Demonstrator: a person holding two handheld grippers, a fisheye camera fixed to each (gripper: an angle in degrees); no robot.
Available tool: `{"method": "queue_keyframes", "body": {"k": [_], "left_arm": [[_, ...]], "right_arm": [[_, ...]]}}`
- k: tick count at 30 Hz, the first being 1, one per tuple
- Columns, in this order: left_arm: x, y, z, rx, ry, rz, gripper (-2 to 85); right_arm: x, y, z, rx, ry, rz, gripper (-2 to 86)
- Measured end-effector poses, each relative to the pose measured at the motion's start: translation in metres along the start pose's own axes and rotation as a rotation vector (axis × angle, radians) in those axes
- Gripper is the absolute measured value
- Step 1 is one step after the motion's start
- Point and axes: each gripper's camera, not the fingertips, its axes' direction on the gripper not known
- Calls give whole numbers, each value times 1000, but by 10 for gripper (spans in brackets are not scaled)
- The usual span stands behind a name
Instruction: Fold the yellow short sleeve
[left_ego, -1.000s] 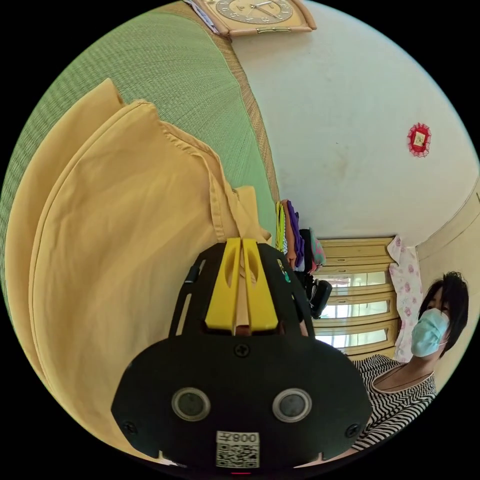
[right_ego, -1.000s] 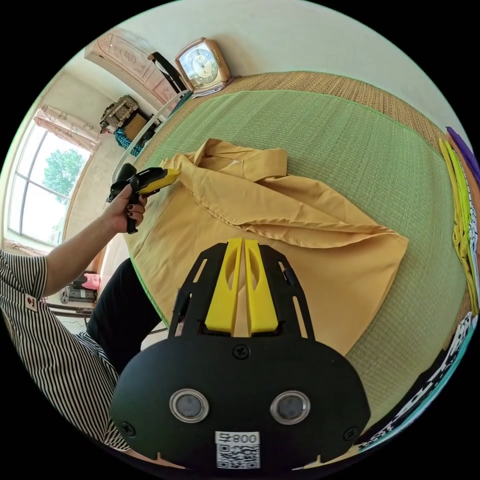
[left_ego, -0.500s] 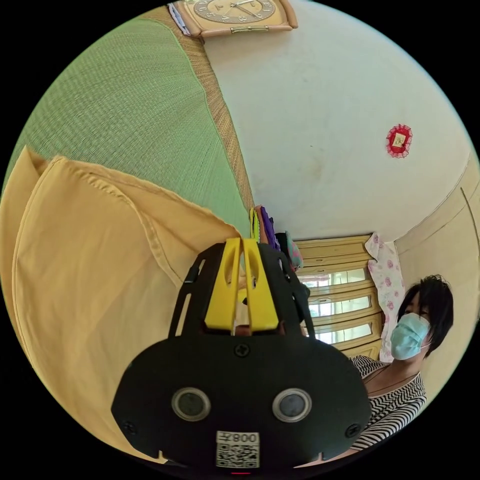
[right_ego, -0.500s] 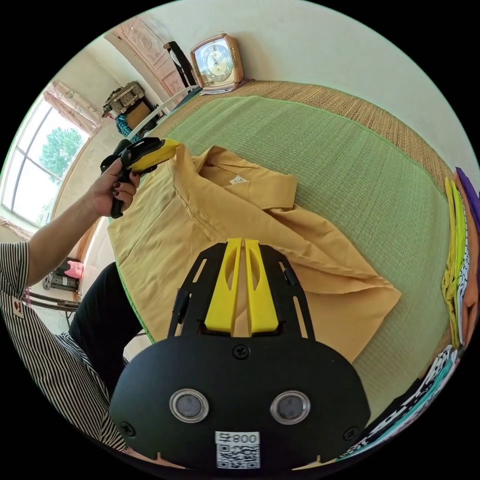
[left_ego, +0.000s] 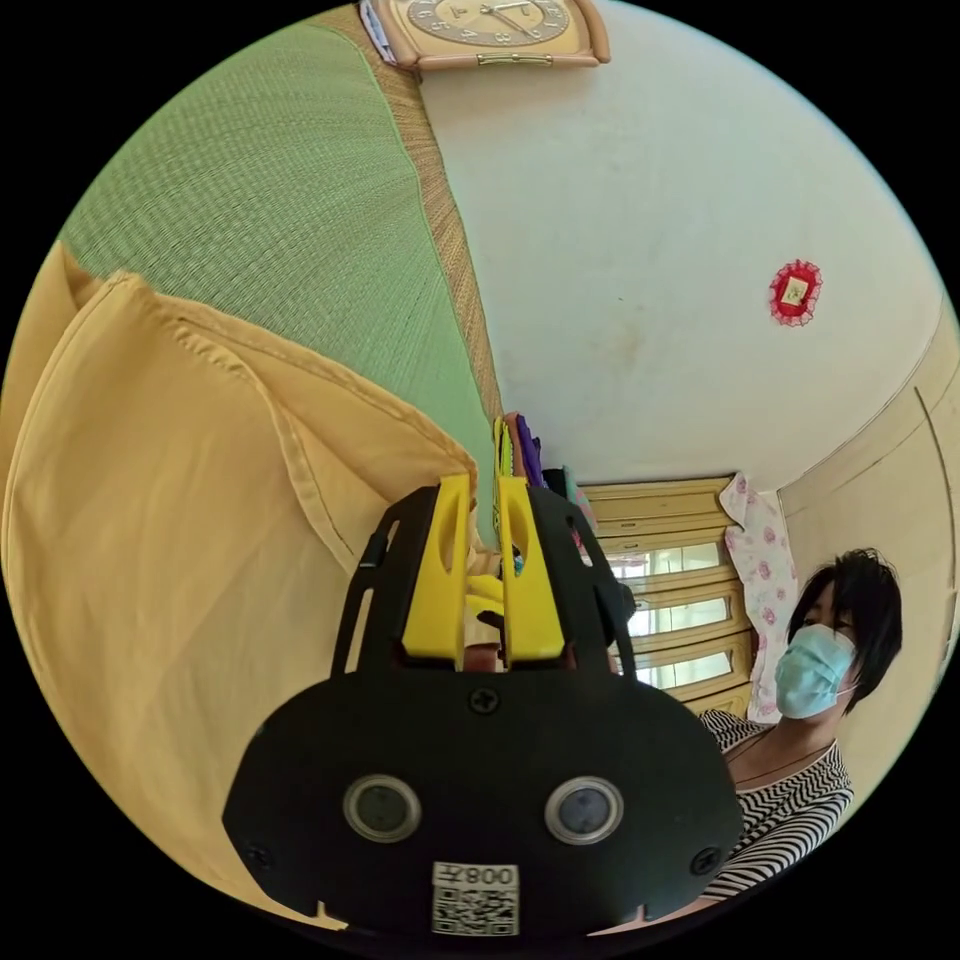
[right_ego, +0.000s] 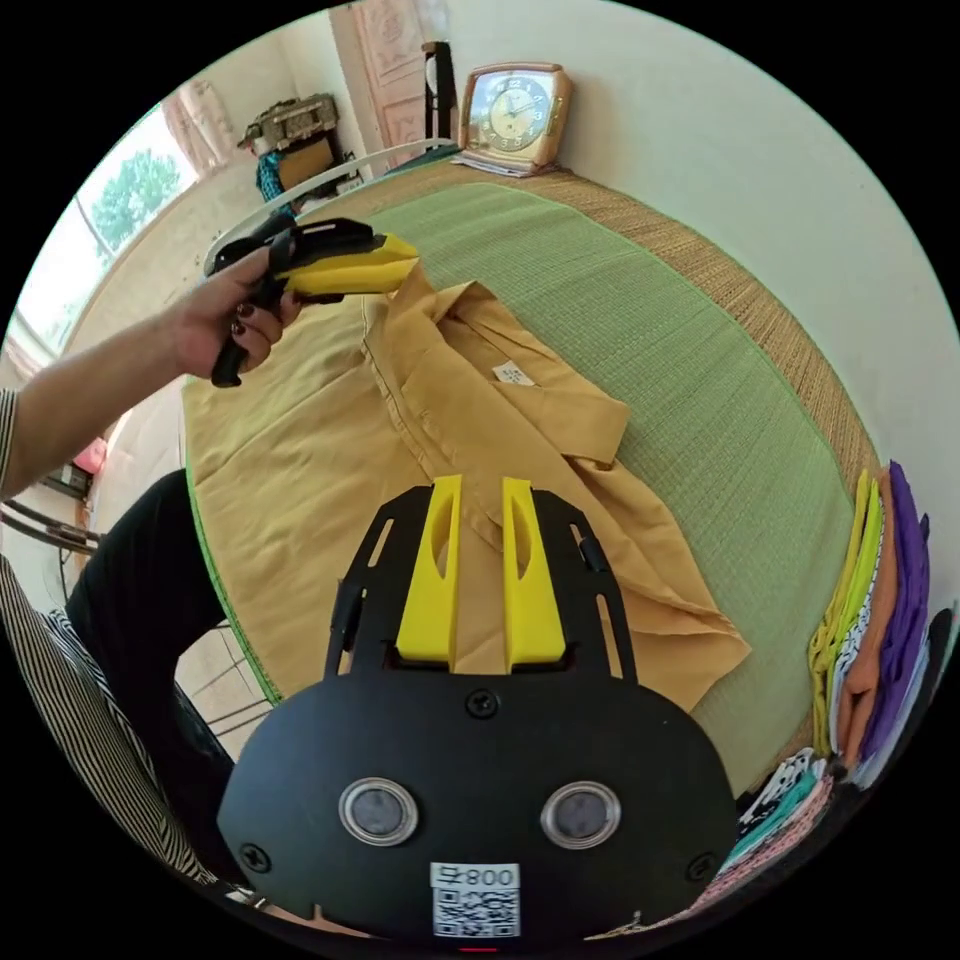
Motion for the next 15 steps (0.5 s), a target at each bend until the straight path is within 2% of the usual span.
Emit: {"method": "queue_keyframes", "body": {"k": [4, 7, 12, 15], "left_arm": [[-2, -11, -1, 28, 51, -26, 56], [-6, -21, -2, 57, 86, -54, 60], [-13, -29, -4, 71, 103, -83, 71], [-19, -28, -6, 76, 117, -105, 76]], "right_arm": [[-36, -13, 17, -67, 217, -128, 83], [-41, -23, 11, -33, 321, -127, 74], [-29, -45, -9, 19, 340, -66, 63], [-28, -53, -18, 49, 218, -51, 74]]}}
